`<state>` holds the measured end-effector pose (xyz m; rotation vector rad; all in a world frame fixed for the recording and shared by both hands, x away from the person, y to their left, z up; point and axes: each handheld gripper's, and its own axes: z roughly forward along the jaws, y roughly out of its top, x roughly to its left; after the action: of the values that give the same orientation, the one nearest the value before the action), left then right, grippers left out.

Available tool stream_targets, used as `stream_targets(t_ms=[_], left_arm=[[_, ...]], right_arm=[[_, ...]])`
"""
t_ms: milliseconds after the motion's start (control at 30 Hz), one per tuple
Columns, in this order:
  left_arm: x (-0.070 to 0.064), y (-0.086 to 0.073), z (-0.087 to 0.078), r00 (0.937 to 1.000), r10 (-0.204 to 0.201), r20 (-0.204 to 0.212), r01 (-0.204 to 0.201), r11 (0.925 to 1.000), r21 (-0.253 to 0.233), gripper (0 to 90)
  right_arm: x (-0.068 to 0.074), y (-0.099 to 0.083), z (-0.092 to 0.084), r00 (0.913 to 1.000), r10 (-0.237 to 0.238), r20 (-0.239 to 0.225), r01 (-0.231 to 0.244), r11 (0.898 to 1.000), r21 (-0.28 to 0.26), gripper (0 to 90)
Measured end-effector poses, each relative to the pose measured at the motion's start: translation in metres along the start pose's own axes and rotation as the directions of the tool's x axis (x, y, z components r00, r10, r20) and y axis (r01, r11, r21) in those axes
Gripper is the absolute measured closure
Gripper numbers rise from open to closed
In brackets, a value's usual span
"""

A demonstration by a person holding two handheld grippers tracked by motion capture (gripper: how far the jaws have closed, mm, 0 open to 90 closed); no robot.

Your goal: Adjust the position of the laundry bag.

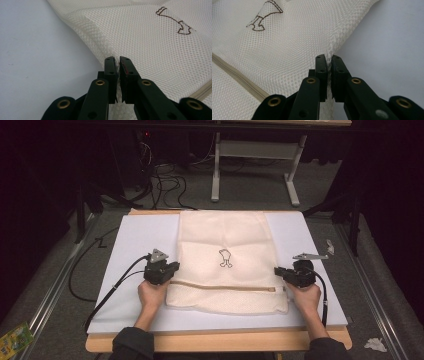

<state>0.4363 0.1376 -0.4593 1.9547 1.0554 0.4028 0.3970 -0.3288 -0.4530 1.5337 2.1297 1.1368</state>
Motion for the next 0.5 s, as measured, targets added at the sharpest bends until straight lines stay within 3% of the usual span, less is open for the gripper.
stream_targets(t_ms=[500], left_arm=[[0.0015,-0.0056,0.0007,0.9997,0.02,-0.011,-0.02,0.9998,0.005,79.0]], right_arm=[[-0.0004,-0.0017,0.0031,1.0,-0.004,-0.005,0.004,1.0,0.003,80.2]])
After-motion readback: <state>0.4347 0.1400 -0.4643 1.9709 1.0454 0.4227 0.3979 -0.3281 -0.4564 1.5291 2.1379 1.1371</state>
